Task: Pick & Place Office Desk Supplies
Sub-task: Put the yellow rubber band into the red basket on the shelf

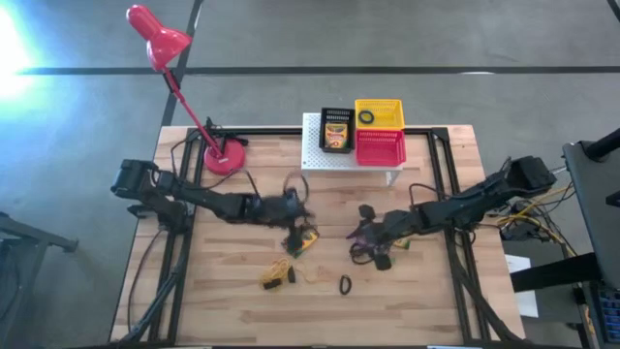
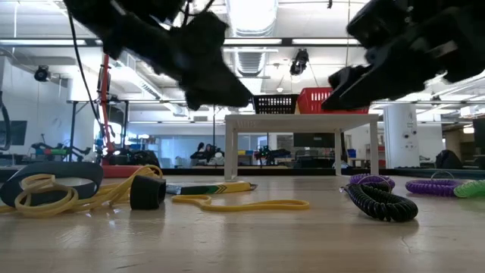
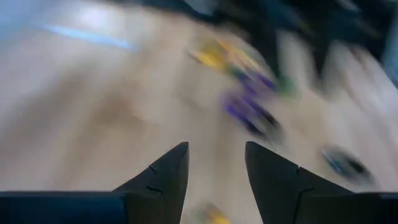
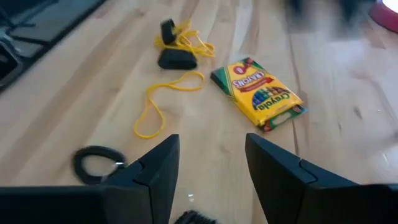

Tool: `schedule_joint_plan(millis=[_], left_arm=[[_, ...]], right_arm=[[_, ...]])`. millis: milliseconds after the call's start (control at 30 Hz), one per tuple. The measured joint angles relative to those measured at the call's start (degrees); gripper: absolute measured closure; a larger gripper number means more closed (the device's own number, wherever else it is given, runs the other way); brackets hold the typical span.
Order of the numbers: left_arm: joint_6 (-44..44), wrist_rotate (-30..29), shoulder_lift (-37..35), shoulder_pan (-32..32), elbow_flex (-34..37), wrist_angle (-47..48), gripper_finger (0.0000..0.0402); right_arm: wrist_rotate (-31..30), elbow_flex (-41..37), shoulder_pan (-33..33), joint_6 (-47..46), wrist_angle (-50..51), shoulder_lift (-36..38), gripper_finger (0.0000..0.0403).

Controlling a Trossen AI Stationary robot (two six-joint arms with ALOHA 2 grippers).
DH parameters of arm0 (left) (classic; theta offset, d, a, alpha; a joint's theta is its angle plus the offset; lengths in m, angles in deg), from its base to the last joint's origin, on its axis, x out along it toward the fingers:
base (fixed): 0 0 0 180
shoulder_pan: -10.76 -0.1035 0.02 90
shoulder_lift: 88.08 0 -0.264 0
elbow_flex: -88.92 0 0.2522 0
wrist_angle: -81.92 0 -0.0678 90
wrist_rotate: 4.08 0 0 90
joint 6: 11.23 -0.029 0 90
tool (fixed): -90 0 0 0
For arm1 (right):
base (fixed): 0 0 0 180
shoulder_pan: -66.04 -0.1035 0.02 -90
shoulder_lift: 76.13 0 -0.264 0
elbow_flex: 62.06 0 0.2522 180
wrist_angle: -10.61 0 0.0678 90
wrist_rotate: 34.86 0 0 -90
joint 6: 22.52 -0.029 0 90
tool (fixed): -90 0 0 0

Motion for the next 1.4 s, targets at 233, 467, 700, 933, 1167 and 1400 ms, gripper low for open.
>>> schedule_joint_plan(millis=[233, 467, 700, 933, 1167, 1400], left_arm=[[1.86, 0.08, 2.58, 13.06, 0.13, 10.87, 0.0238], [4.25, -2.84, 9.74, 16.53, -0.11, -2.57, 0.0238], [0.59, 13.60, 18.06, 11.89, -5.55, -4.52, 0.0238], [-8.82, 19.37, 21.00, 11.34, -6.46, -2.20, 0.0239], [-19.23, 10.29, 20.76, 12.57, -5.70, 4.59, 0.0256], [-18.20, 11.12, 21.55, 12.51, -5.27, 0.90, 0.0342]], right_arm=[[1.81, 2.17, 1.15, 0.56, -0.88, -4.21, 0.0232], [2.14, 2.68, 1.89, 3.59, -0.95, -3.14, 0.0245], [1.67, 2.28, 1.82, 0.76, 8.81, 2.59, 0.0256], [-3.35, 0.33, 1.79, -1.42, 18.38, 9.67, 0.0265], [-8.18, -2.32, 1.81, -1.47, 18.61, 12.81, 0.0274], [-12.78, -4.34, 1.81, -5.40, 18.35, 12.68, 0.0280]])
